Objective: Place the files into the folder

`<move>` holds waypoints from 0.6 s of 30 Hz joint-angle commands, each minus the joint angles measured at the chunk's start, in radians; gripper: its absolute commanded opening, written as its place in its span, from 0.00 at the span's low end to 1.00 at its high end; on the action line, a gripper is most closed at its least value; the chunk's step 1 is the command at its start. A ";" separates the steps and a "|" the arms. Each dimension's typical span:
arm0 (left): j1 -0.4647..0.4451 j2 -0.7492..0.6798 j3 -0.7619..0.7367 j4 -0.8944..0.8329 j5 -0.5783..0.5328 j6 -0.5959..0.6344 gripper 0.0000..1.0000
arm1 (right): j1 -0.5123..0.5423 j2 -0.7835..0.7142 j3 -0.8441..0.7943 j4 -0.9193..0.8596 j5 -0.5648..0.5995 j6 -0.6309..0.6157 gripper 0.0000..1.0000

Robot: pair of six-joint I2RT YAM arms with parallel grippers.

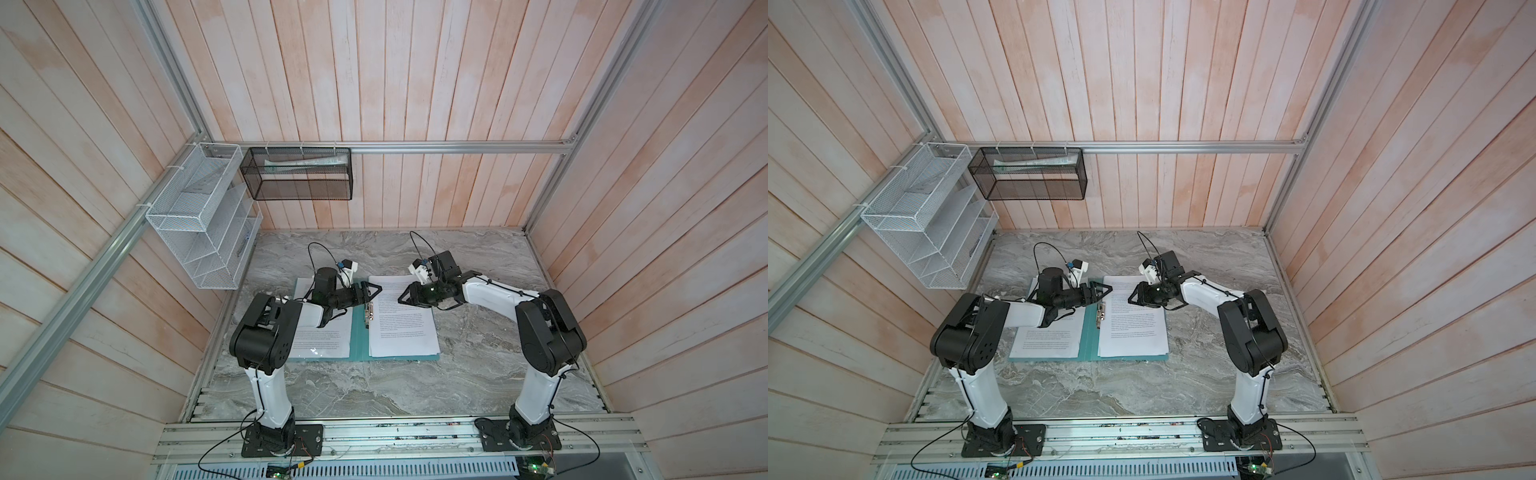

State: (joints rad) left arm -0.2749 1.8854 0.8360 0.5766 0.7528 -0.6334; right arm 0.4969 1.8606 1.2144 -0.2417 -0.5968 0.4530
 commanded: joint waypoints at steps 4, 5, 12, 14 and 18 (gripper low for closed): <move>-0.009 -0.088 -0.094 0.065 0.030 -0.017 0.75 | 0.016 -0.028 -0.018 0.016 -0.007 0.013 0.39; -0.010 -0.102 -0.110 0.066 0.025 -0.018 0.75 | 0.019 -0.030 -0.018 0.017 -0.003 0.019 0.39; -0.010 -0.214 -0.190 0.026 -0.026 -0.011 0.76 | 0.058 -0.054 -0.024 0.067 0.038 0.100 0.36; -0.010 -0.269 -0.221 0.000 -0.067 -0.021 0.76 | 0.081 -0.060 -0.039 0.106 0.051 0.144 0.35; -0.011 -0.416 -0.274 -0.092 -0.156 -0.017 0.75 | 0.129 -0.060 -0.073 0.188 0.067 0.253 0.30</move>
State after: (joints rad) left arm -0.2836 1.5539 0.5934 0.5514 0.6777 -0.6533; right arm 0.5938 1.8217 1.1694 -0.1318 -0.5583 0.6060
